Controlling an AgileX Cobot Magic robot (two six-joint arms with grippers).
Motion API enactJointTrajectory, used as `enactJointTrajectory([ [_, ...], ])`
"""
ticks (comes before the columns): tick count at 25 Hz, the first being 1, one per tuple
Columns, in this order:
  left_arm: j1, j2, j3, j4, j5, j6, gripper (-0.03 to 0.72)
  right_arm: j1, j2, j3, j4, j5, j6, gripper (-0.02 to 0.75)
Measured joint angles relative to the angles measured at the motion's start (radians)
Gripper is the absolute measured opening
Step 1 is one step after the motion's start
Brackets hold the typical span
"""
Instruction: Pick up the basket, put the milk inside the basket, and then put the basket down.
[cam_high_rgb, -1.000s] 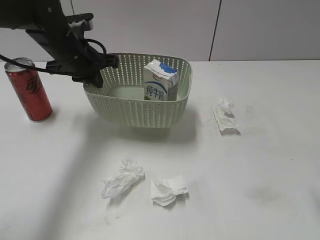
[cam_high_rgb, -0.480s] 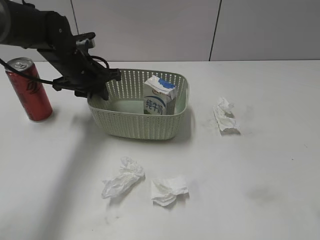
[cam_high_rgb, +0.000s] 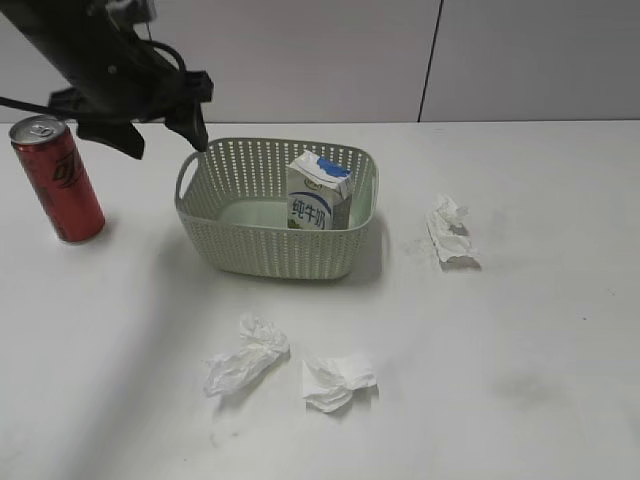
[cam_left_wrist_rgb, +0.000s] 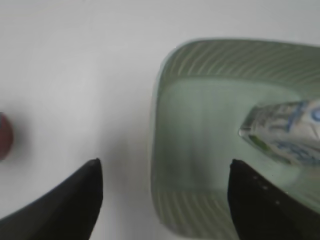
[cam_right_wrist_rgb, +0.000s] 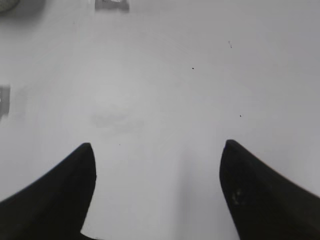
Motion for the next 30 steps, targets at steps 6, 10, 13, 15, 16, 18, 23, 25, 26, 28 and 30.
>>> enactJointTrajectory([
  [6,-0.057,-0.297,0.000,0.044,0.255,0.076,0.593,0.000,-0.039,0.000,-0.001,0.087,-0.033,0.584],
  [10,-0.098,-0.511,0.000,0.096,0.325,0.083,0.591,0.000,-0.123,0.006,-0.003,0.154,-0.036,0.584],
  [13,-0.100,-0.658,0.044,0.111,0.362,0.085,0.588,0.000,-0.207,0.031,-0.003,0.183,-0.036,0.584],
  [15,-0.100,-0.755,0.119,0.131,0.363,0.085,0.587,0.000,-0.268,0.054,-0.007,0.208,-0.035,0.582],
  [16,-0.100,-0.809,0.170,0.140,0.365,0.085,0.587,0.000,-0.305,0.066,-0.013,0.215,-0.035,0.582],
  [18,-0.100,-0.918,0.275,0.163,0.367,0.085,0.587,0.000,-0.375,0.090,-0.031,0.218,-0.035,0.582],
  [23,-0.100,-1.170,0.588,0.196,0.320,0.085,0.587,0.000,-0.533,0.158,-0.064,0.170,-0.035,0.582],
  [25,-0.100,-1.272,0.708,0.200,0.280,0.086,0.587,0.000,-0.568,0.181,-0.067,0.156,-0.035,0.582],
  [26,-0.100,-1.312,0.770,0.200,0.262,0.086,0.587,0.000,-0.576,0.189,-0.071,0.156,-0.035,0.582],
  [28,-0.100,-1.397,0.868,0.195,0.233,0.089,0.587,0.000,-0.582,0.196,-0.073,0.156,-0.034,0.582],
  [30,-0.100,-1.458,0.939,0.182,0.228,0.102,0.586,0.000,-0.582,0.200,-0.075,0.156,-0.034,0.582],
])
